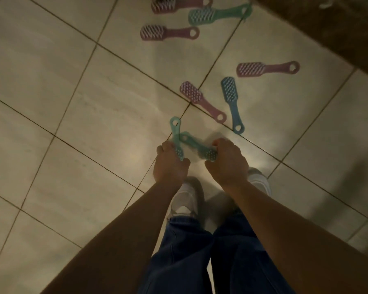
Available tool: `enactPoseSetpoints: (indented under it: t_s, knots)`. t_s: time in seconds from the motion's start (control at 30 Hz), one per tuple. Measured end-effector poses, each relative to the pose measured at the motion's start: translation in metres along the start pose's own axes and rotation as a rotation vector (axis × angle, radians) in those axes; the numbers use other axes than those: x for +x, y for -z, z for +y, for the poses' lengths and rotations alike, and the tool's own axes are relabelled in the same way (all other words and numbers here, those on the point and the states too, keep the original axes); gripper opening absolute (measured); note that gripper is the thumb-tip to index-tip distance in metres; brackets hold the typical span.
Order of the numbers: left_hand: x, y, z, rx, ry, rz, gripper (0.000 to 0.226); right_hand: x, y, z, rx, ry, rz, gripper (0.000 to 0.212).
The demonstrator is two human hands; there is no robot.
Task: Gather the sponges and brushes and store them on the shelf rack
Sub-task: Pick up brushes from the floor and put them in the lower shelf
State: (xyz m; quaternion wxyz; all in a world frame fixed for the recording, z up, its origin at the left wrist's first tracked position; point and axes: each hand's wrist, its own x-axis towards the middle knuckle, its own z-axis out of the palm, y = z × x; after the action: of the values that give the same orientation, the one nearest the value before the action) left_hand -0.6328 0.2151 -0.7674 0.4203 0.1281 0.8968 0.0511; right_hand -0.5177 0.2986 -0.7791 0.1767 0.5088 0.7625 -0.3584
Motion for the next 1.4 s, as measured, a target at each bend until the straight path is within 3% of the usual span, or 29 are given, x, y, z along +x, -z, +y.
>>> enactPoseSetpoints:
  t_s: [0.23, 0.47, 0.8, 0.97, 1.1, 1.27, 1.4]
  knots:
    - [0.009, -0.019, -0.007, -0.113, 0.042, 0.134, 0.051, 0.007, -0.009, 0.011, -0.149, 0.047, 0.012, 0.031]
    - [0.016, -0.021, -0.012, -0.279, 0.219, 0.098, 0.048, 0.009, -0.009, 0.011, -0.178, 0.056, -0.019, 0.027]
    - [-0.005, -0.010, -0.001, -0.185, 0.240, 0.101, 0.033, -0.006, 0.001, 0.013, 0.139, -0.023, -0.120, 0.018]
    - [-0.048, 0.025, 0.022, -0.305, 0.179, 0.036, 0.015, -0.042, 0.055, 0.009, 0.188, -0.035, -0.133, 0.024]
    - [-0.099, 0.065, 0.056, -0.404, 0.138, 0.002, 0.025, -0.075, 0.119, -0.011, 0.207, -0.031, -0.093, 0.023]
    - [-0.175, 0.124, 0.109, -0.388, 0.032, -0.003, 0.021, -0.130, 0.214, -0.042, 0.251, 0.030, -0.001, 0.021]
    - [-0.246, 0.178, 0.153, -0.359, -0.086, -0.030, 0.037, -0.189, 0.300, -0.069, 0.374, -0.031, 0.070, 0.038]
